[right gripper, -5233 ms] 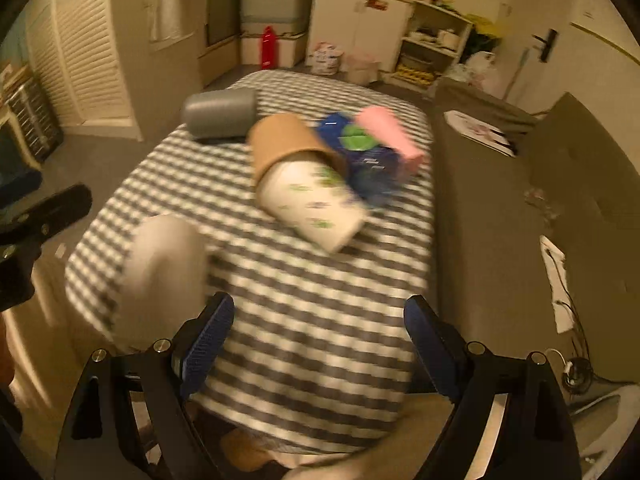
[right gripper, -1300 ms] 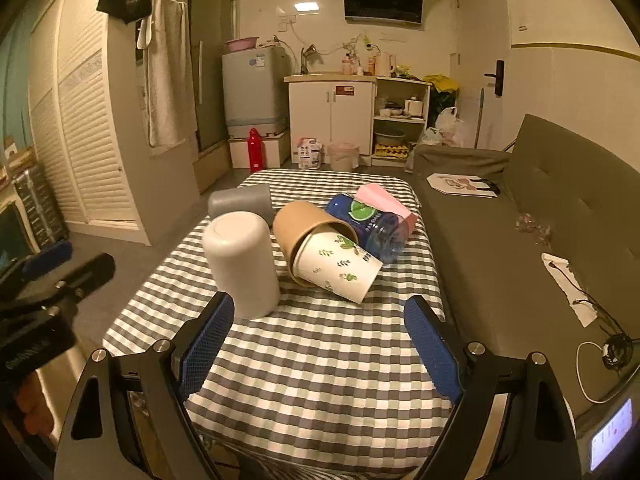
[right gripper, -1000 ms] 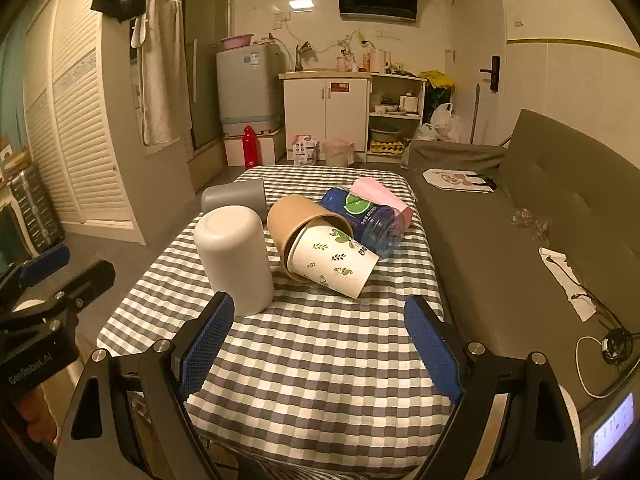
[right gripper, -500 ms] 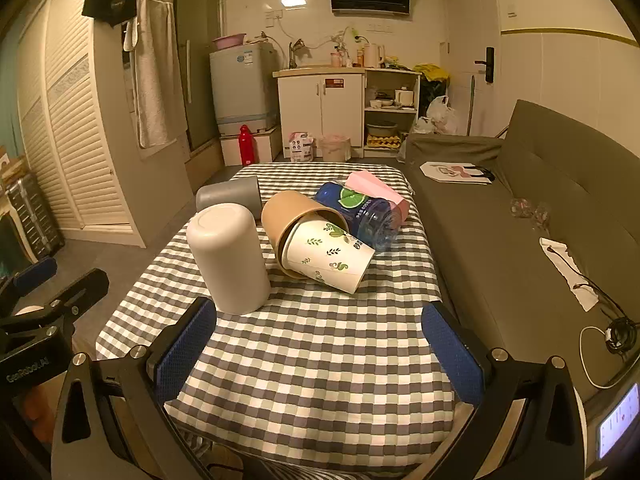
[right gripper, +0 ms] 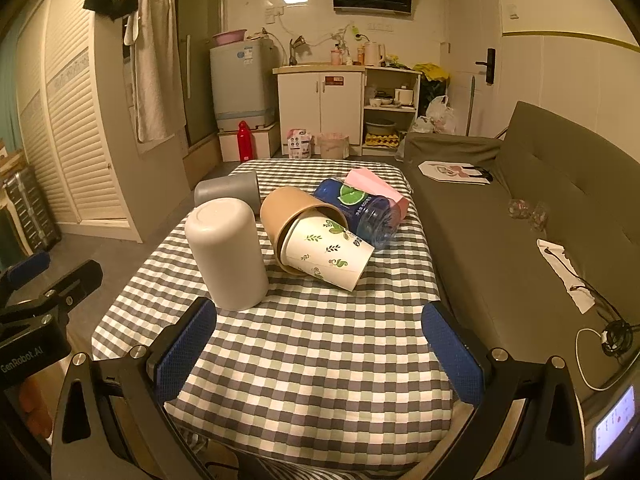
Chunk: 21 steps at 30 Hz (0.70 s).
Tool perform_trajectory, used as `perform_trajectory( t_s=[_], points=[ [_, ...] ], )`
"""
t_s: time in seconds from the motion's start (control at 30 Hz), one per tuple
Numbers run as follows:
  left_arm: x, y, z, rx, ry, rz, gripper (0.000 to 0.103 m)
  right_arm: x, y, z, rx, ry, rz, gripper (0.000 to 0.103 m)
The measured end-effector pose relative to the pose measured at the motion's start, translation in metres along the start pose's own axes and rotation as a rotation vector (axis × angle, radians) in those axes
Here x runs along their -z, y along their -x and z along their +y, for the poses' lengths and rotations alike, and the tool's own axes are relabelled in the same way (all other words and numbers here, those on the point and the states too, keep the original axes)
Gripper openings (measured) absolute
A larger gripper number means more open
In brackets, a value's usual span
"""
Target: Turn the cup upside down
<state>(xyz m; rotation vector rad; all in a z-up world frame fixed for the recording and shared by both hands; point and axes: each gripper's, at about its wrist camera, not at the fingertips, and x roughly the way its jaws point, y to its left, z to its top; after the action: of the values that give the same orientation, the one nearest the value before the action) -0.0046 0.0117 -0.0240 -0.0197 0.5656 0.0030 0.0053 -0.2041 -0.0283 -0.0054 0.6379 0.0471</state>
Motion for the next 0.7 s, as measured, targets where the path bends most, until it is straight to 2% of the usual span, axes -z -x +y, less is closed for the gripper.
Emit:
perform_trajectory(
  t_s=[0.7],
  points=[
    [-0.0001, 0.0000, -0.0012, 0.002, -0.005, 0.001, 0.102, 0.0011, -0.0009, 0.0011, 0.001, 0.005, 0.006, 0.103]
  ],
)
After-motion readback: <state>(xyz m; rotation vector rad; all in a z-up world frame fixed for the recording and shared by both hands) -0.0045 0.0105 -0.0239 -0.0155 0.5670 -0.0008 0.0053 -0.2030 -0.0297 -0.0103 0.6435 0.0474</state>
